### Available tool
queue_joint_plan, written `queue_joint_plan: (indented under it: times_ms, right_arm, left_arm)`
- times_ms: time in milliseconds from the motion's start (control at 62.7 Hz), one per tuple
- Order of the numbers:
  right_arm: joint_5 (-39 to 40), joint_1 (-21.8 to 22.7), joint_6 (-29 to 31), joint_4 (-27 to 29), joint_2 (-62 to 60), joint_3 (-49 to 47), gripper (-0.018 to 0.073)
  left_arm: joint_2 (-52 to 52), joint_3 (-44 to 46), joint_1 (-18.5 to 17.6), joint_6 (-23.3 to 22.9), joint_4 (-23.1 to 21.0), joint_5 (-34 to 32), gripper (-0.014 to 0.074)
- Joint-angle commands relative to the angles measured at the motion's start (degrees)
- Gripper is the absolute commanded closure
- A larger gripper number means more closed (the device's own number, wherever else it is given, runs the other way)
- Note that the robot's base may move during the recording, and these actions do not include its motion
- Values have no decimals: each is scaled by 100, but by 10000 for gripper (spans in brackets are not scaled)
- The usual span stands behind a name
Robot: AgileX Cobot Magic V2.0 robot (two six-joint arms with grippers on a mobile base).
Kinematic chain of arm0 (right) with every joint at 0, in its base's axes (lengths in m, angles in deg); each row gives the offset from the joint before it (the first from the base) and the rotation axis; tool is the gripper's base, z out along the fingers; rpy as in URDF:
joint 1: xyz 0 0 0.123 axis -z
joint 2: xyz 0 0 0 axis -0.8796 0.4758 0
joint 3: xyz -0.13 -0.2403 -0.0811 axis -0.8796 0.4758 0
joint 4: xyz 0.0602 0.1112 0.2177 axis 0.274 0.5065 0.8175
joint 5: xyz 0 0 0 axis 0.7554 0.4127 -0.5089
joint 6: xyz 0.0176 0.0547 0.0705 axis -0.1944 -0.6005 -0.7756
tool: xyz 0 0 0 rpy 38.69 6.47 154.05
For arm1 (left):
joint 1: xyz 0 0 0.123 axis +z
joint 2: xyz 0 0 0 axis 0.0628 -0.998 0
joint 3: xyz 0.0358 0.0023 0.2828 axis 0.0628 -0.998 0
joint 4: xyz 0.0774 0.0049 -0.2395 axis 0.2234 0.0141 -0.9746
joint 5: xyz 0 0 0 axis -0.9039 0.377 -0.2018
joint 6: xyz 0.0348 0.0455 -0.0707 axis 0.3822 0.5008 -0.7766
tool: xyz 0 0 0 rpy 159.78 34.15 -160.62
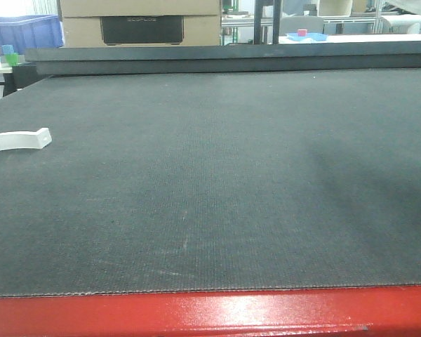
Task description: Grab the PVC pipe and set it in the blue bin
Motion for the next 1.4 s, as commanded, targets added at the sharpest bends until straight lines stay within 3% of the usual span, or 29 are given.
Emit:
queue_joint_plan:
  times_ms: [0,223,335,1069,1388]
  right_arm:
    - [31,-21,19,4,-63,-42,727]
    - [31,-21,19,4,-63,-42,727]
    - [31,-21,19,4,-63,-42,727]
    - [130,-21,19,4,-64,-42,727]
    - [220,-21,19,4,-64,-42,727]
  left_arm:
    - [-137,268,23,-34,-141,279,219]
    - [-385,442,23,-34,-651,567,216]
    - [-392,442,23,-34,-649,514,216]
    - [-411,442,23,-34,182,541,216]
    - [-735,442,11,-34,192,708,216]
